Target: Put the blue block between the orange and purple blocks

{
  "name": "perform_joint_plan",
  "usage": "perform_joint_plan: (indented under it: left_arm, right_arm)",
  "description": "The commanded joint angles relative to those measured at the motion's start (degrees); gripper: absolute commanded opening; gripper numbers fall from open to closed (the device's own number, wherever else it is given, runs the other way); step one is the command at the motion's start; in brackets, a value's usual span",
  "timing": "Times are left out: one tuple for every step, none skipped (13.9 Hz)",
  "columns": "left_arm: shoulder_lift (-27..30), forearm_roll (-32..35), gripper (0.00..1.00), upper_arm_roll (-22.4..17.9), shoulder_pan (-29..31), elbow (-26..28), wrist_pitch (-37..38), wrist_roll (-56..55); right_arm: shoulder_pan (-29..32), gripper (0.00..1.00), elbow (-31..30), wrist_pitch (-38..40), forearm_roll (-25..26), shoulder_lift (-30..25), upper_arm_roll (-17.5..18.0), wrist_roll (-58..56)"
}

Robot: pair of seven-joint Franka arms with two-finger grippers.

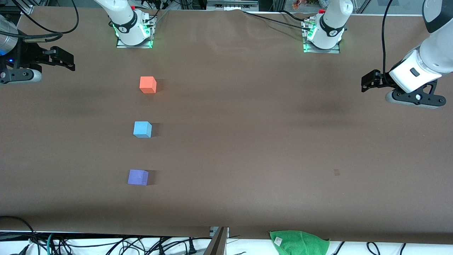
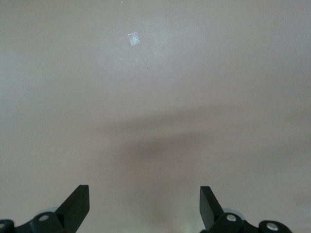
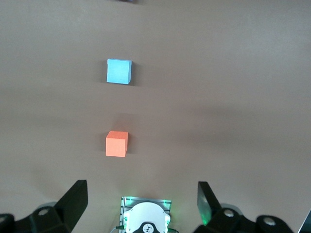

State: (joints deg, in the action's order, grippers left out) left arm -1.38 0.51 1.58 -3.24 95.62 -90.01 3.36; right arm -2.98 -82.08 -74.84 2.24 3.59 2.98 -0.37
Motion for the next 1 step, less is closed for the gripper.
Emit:
perform_joint_plan:
  left_arm:
    - [0.42,0.37,1.0,0.0,-0.19,-0.08,0.54,-0.28]
  right_arm:
    - [0.78,1.0,-0.45,-0.13,0.84,-0.51,0.62,-0.07]
